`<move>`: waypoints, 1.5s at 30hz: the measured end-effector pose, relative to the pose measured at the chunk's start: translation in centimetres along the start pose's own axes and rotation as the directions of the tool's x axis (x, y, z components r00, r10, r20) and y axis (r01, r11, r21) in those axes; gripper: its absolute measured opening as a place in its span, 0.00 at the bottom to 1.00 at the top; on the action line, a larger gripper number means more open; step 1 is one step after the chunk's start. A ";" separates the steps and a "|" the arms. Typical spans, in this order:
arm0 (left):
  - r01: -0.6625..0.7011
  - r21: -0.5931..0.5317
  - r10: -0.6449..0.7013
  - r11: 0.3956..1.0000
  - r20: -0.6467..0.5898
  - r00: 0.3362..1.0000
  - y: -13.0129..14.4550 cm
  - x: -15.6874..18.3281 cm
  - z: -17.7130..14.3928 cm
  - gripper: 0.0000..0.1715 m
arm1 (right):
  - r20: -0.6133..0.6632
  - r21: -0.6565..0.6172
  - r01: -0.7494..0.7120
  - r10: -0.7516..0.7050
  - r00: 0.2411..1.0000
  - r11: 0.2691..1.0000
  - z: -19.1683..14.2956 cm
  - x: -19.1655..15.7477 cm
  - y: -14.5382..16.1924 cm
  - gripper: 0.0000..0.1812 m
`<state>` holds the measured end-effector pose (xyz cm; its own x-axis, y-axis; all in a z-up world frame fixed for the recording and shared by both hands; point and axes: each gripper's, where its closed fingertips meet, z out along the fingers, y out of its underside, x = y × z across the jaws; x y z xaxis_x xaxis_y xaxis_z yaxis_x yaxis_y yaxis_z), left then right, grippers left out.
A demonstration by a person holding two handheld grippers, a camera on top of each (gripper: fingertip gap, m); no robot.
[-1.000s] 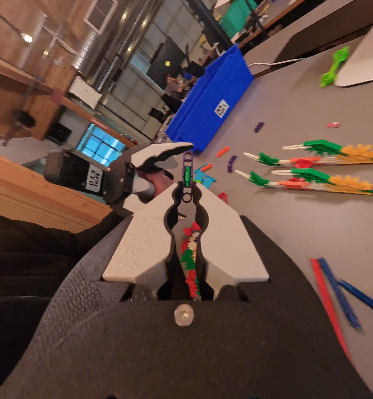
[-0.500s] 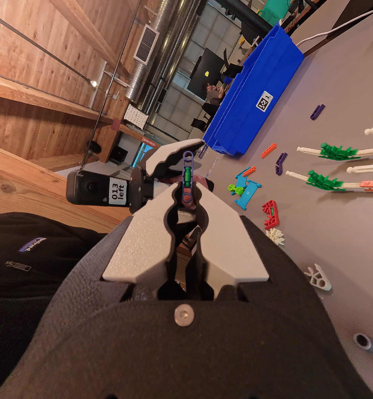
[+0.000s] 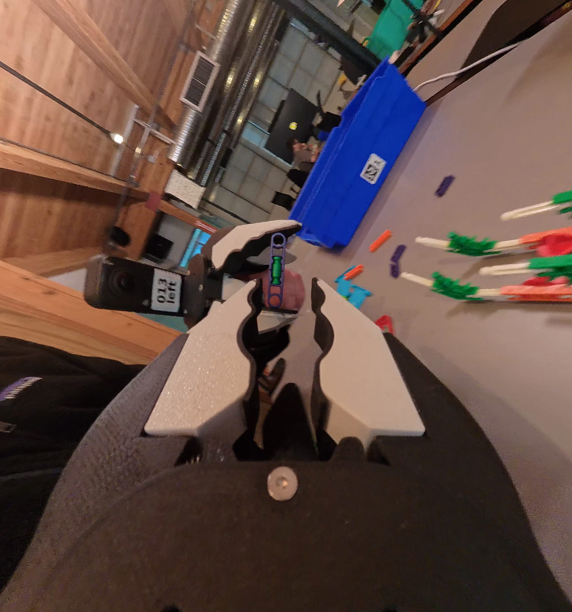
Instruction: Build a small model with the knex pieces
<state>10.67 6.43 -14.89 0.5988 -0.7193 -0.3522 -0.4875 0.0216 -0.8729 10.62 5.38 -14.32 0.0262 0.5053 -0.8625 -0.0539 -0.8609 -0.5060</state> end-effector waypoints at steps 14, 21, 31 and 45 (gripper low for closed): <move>0.187 -0.305 -0.223 0.934 -0.089 0.971 8.6 -2.5 6.6 0.29 | -0.132 -0.563 0.566 -0.742 0.657 0.602 -1.4 12.5 -4.4 0.26; 0.173 -0.324 -0.223 0.930 -0.124 0.967 10.1 -2.0 7.3 0.29 | 0.055 -0.614 0.606 -0.738 0.673 0.507 -0.3 13.9 -3.0 0.31; 0.196 -0.296 -0.247 0.935 -0.145 0.958 11.1 -1.2 8.4 0.29 | 0.120 -0.604 0.617 -0.708 0.696 0.504 -0.1 14.4 -2.2 0.29; 0.167 -0.230 -0.210 0.959 -0.177 0.961 10.5 -0.9 8.5 0.29 | 0.113 -0.598 0.600 -0.685 0.720 0.532 0.0 14.3 -1.9 0.27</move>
<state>10.38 13.19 -26.62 0.5660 -0.8189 -0.0953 -0.5134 -0.2597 -0.8179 11.10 14.27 -25.67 -0.0570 0.9600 -0.2743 0.5839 -0.1908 -0.7891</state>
